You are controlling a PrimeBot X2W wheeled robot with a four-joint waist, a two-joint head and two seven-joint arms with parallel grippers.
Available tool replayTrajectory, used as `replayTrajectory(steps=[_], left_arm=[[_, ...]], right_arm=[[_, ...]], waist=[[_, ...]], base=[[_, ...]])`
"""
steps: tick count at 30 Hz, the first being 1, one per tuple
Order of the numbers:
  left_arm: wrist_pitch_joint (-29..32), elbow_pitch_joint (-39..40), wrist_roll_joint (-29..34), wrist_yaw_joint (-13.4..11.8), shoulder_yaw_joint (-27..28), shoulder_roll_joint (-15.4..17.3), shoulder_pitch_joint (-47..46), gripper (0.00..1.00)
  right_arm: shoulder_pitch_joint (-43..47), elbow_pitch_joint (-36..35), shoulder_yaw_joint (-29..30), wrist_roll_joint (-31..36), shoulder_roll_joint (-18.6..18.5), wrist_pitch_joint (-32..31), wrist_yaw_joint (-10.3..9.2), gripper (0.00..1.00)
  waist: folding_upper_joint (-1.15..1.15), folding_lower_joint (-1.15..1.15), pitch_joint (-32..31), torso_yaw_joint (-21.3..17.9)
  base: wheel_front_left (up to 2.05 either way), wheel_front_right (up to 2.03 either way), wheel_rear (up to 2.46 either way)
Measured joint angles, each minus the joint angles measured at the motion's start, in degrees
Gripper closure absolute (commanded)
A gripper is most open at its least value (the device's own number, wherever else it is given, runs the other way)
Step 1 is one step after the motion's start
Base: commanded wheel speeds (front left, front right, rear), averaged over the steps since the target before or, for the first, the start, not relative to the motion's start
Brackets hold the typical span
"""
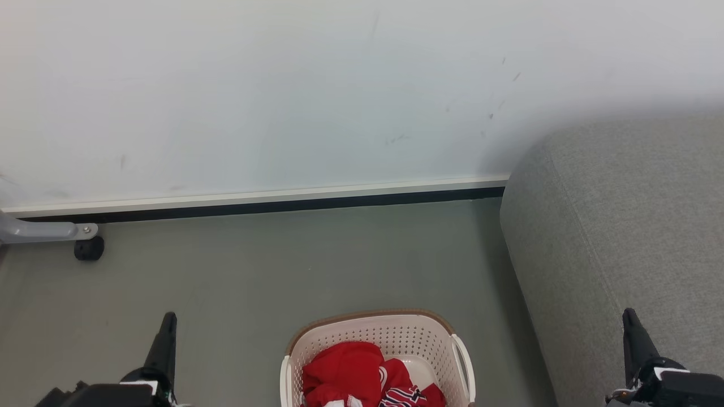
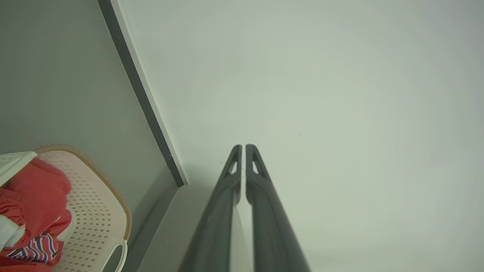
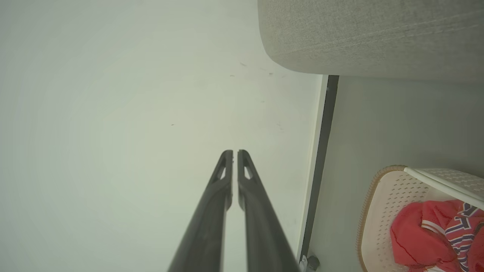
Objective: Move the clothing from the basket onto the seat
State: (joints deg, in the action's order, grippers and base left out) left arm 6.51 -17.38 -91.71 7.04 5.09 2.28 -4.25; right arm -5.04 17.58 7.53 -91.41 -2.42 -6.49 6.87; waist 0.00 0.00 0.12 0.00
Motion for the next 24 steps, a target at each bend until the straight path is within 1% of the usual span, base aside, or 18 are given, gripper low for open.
replayTrajectory(steps=[1,6,16,18,24], left_arm=[[0.0,0.0,0.0,0.0,0.0,0.0,0.0,0.0],[-0.05,-2.7,0.0,-0.05,-0.34,-0.7,2.79,0.0],[-2.13,-1.99,0.64,-0.07,-2.64,-0.68,3.15,0.0],[-2.45,-1.63,1.25,-0.47,-2.88,-0.68,3.22,0.0],[-3.81,-0.34,3.87,-1.14,-3.68,-0.66,3.27,0.0]], right_arm=[[0.0,0.0,0.0,0.0,0.0,0.0,0.0,0.0],[2.48,2.81,-0.38,0.01,0.94,0.04,-0.1,0.0],[2.74,2.37,-2.19,0.57,1.01,2.08,-0.35,0.0],[2.82,2.0,-2.35,0.8,1.01,2.56,-0.43,0.0],[3.37,0.91,-2.81,2.64,0.98,3.78,-1.74,0.0]], waist=[[0.0,0.0,0.0,0.0],[0.0,0.0,0.0,-0.01],[0.0,0.0,-0.59,0.04],[0.0,0.0,-0.73,0.05],[0.0,0.0,-1.09,0.09]], base=[[0.0,0.0,0.0],[0.0,0.0,0.0],[0.0,0.0,0.0],[0.0,0.0,0.0],[0.0,0.0,0.0]])
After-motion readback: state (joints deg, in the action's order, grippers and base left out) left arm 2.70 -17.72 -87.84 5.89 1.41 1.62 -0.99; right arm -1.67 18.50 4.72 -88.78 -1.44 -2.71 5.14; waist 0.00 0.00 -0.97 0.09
